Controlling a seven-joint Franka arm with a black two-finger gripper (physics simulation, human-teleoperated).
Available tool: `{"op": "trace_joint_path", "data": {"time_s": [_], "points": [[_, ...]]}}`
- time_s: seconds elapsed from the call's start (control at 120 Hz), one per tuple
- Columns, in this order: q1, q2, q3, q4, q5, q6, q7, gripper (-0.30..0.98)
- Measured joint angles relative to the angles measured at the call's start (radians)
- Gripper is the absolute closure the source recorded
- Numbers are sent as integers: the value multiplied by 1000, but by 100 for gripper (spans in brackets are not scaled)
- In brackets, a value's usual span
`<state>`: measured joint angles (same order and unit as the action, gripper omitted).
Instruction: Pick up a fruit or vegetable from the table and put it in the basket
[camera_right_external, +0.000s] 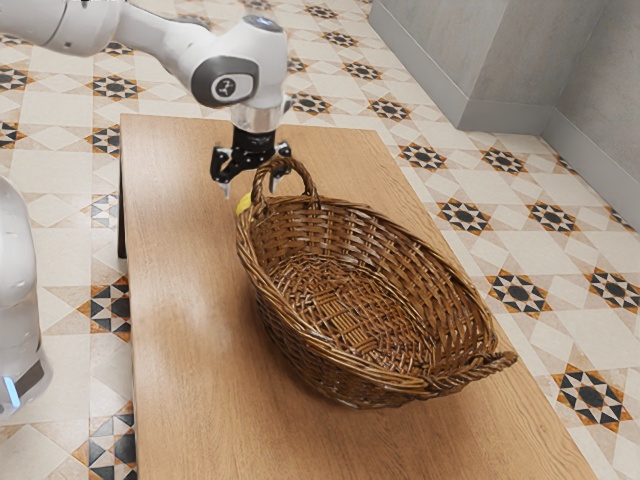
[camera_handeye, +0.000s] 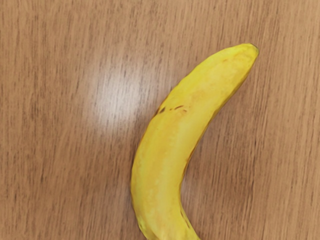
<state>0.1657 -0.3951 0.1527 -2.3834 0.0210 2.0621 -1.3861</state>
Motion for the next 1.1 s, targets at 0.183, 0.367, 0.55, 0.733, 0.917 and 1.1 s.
{"op": "trace_joint_path", "data": {"time_s": [0.183,0.367,0.55,0.733,0.917,1.1], "points": [[3,10,10,-27,2,22,-1,0],[19,30,11,-30,16,31,-1,0],[26,51,13,-30,21,39,-1,0],[26,69,12,-30,22,56,-2,0],[26,71,11,-41,22,73,-2,0],[28,81,11,-45,22,87,-2,0]]}}
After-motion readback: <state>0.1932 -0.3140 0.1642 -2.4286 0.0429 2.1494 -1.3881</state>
